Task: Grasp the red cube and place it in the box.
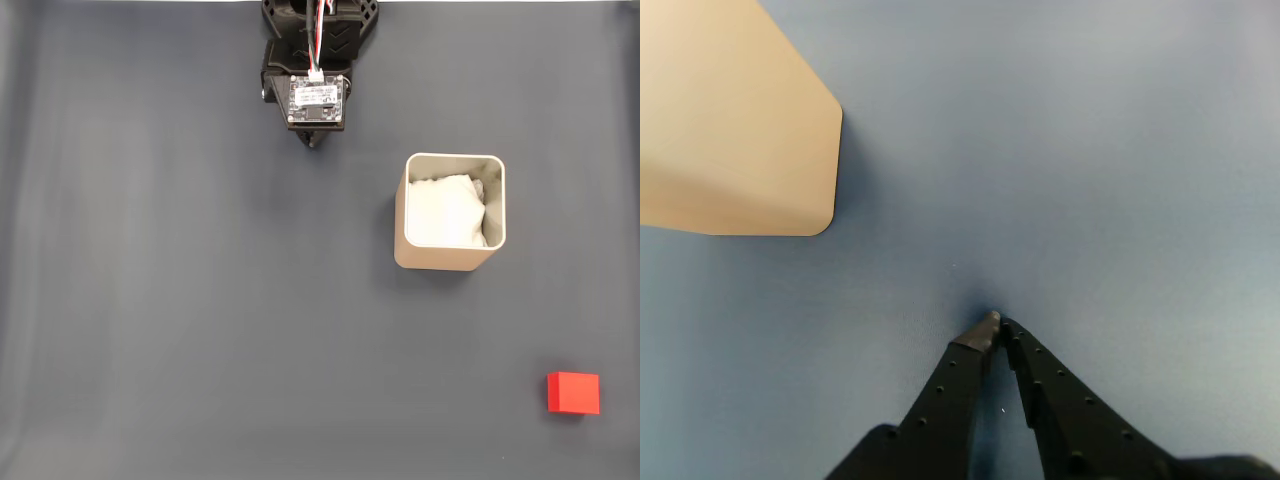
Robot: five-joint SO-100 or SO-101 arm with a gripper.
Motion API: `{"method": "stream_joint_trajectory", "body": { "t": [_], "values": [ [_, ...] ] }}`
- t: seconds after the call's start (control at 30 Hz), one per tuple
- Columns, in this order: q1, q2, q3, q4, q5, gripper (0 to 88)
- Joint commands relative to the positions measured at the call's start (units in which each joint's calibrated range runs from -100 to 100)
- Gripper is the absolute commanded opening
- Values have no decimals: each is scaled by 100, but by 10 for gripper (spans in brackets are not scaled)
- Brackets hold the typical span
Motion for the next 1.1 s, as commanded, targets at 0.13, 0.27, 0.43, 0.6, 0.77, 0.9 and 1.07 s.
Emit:
{"method": "stream_joint_trajectory", "body": {
  "t": [0.13, 0.27, 0.43, 0.6, 0.77, 0.9, 1.07],
  "values": [
    [35, 9, 64, 98, 20, 8],
    [35, 9, 64, 98, 20, 8],
    [35, 9, 64, 98, 20, 2],
    [35, 9, 64, 89, 10, 2],
    [0, 9, 64, 48, -54, 2],
    [0, 9, 64, -666, -93, 2],
    [21, 9, 64, -1675, -73, 2]
  ]
}}
